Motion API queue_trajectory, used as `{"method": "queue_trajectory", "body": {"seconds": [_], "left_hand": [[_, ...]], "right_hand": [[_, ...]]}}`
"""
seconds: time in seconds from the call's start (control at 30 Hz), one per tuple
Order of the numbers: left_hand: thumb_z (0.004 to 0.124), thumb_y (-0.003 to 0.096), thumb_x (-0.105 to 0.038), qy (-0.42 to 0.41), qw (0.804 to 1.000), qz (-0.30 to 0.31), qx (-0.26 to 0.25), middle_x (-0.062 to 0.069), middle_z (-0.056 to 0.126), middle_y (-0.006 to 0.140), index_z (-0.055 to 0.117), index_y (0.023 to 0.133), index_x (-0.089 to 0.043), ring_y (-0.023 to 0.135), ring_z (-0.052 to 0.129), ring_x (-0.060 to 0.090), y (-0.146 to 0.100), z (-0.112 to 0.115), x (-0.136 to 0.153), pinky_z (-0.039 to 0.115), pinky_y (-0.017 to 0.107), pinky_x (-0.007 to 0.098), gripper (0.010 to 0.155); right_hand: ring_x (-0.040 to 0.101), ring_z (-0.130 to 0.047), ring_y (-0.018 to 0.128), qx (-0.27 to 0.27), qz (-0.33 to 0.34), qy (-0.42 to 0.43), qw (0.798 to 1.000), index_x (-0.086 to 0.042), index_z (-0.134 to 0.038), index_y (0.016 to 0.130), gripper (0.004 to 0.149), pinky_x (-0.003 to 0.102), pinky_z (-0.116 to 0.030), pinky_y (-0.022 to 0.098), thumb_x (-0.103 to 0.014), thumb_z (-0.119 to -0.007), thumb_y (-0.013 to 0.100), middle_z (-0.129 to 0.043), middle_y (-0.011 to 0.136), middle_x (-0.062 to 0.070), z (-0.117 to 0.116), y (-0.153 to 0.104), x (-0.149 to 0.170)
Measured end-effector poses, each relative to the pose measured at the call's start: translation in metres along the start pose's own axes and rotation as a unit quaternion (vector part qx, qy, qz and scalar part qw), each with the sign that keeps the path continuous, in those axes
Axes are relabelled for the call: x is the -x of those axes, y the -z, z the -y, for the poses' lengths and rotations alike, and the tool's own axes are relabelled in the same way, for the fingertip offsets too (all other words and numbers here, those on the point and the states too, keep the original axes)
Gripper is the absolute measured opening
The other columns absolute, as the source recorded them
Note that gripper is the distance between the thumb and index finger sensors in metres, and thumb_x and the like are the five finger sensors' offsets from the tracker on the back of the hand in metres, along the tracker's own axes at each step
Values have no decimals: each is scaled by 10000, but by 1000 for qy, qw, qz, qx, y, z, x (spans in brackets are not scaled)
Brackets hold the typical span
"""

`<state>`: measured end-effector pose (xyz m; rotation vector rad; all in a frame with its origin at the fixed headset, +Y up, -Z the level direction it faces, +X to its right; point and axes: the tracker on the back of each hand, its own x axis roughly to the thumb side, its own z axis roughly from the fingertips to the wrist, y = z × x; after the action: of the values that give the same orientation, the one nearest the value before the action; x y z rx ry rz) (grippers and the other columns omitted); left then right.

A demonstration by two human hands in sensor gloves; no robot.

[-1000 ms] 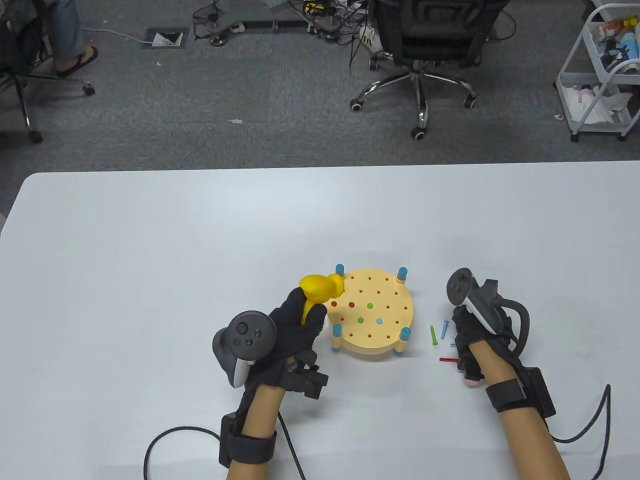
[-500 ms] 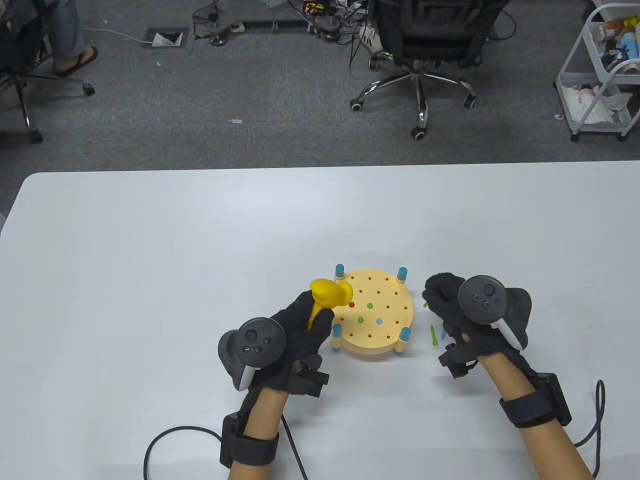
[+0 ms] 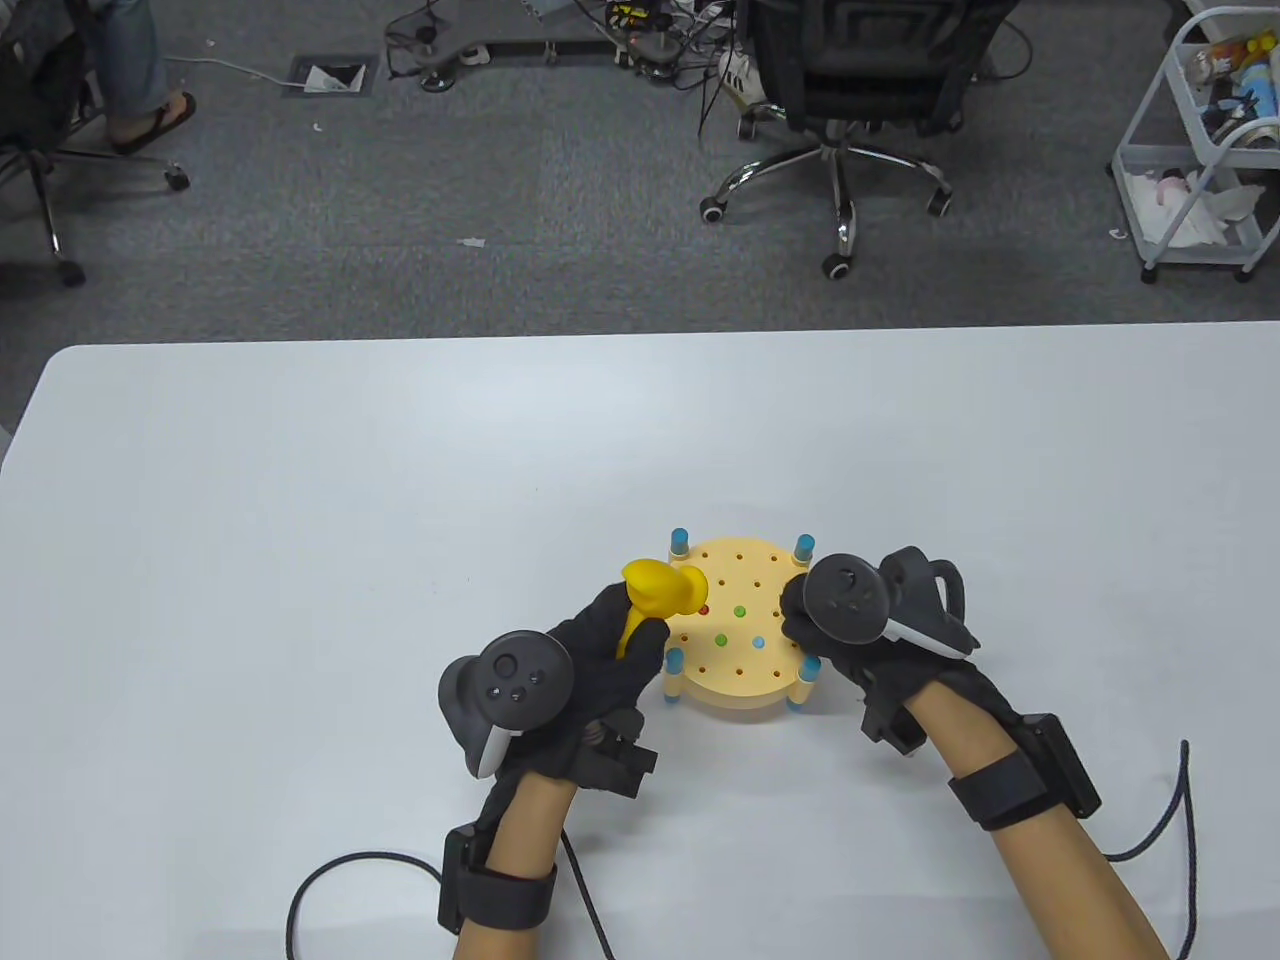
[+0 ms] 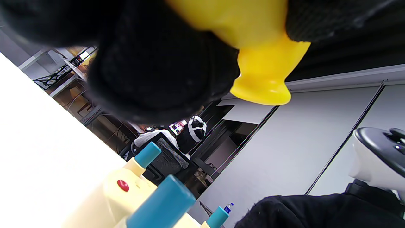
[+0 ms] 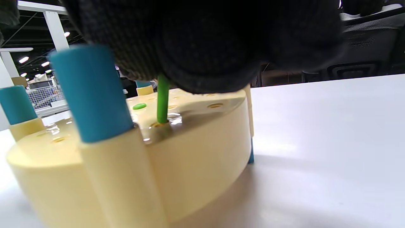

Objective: Hammer toy nails into tap bench

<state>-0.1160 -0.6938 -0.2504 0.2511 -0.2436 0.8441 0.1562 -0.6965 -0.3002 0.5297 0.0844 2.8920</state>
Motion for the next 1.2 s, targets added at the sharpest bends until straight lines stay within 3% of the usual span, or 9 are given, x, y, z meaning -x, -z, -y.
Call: {"method": "queue_trajectory", "body": {"seconds": [0.37,0.87,0.97,1.03,1.07,1.13,1.2], "left_hand": [[716,382,-567,9,1000,2,9,114,1027,513,778,842,-127,208,1027,251,0,3,-2,829,224,432,640],[714,383,-567,15,1000,3,18,114,1024,520,774,846,-130,218,1027,252,0,5,-4,829,232,434,639],[714,384,-566,17,1000,4,21,115,1024,522,774,846,-130,219,1027,254,0,6,-5,828,234,434,639],[714,384,-566,18,1000,5,23,115,1024,524,773,848,-129,220,1027,255,0,7,-6,828,235,435,639],[716,384,-565,20,999,7,24,116,1025,523,775,848,-129,220,1028,256,0,7,-8,828,235,435,639],[719,382,-567,26,999,13,26,116,1028,525,781,848,-134,222,1030,255,0,9,-11,830,235,435,639],[726,380,-567,33,999,19,24,116,1032,529,789,848,-140,225,1033,256,-1,10,-14,832,236,437,636]], "right_hand": [[71,-980,253,-22,15,-72,997,-206,-859,747,409,268,-895,265,-377,-824,377,-974,566,43,3,3,-15],[117,-1001,285,-70,9,-29,997,-206,-905,741,429,300,-889,287,-406,-835,368,-999,580,46,1,11,-9],[138,-1000,335,-82,0,-19,996,-216,-885,783,466,321,-879,319,-446,-767,396,-981,639,73,3,11,-6],[148,-995,356,-39,-31,2,999,-208,-805,891,574,326,-870,331,-504,-699,411,-966,673,86,11,10,3],[152,-993,357,3,-55,21,998,-200,-805,888,572,328,-868,329,-500,-698,413,-963,677,88,16,9,9],[157,-989,360,100,-125,62,985,-187,-809,877,553,328,-862,326,-479,-702,420,-955,686,92,22,5,27],[179,-977,401,158,-170,95,968,-170,-759,927,592,331,-847,331,-468,-714,418,-916,750,121,18,5,42]]}}
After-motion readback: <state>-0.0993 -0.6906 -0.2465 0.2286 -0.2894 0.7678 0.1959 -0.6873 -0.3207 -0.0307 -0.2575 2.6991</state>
